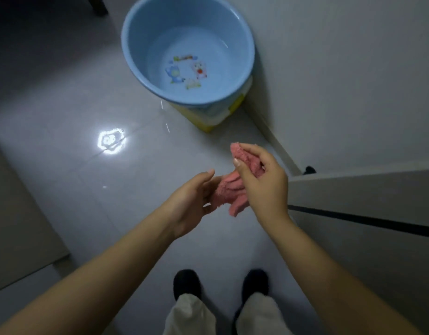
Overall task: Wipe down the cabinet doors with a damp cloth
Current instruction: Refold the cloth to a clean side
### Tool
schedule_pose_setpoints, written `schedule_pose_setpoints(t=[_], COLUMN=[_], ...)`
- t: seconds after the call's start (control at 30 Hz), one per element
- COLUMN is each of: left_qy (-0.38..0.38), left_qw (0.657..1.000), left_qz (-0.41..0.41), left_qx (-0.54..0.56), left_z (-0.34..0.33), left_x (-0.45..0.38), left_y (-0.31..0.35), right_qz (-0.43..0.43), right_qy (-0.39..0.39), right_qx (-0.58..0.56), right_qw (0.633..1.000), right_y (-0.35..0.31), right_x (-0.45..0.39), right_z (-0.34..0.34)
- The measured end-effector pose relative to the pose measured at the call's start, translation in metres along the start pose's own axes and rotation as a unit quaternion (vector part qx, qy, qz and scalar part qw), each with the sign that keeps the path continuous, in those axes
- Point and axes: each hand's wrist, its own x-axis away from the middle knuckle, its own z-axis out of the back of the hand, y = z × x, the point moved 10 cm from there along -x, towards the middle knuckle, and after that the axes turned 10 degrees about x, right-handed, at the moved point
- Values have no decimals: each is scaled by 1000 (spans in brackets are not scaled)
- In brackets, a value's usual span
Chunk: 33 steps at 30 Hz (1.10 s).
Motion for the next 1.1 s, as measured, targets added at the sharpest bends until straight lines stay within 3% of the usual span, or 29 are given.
schedule_pose_setpoints(t=[0.2, 0.4, 0.83, 1.0, 1.1], left_qy=[16, 48, 130, 221, 255], left_qw=[999, 992, 986, 966, 962], left_qz=[-29, -69, -65, -82, -82], left_qx=[15, 92, -81, -104, -60], left_z=[-7, -4, 65, 107, 123], left_x=[-20, -85, -222, -291, -323], left_y=[92, 184, 312, 362, 379], right_qz=[-40, -112, -156, -195, -229], right_qy=[18, 1, -19, 44, 72], right_qx=[-62, -107, 81, 103, 101], right_qw=[997, 988, 984, 974, 965], right_y=[-43, -46, 5, 38, 55], right_x=[-86, -202, -378, -419, -434], right_z=[-13, -56, -114, -147, -166])
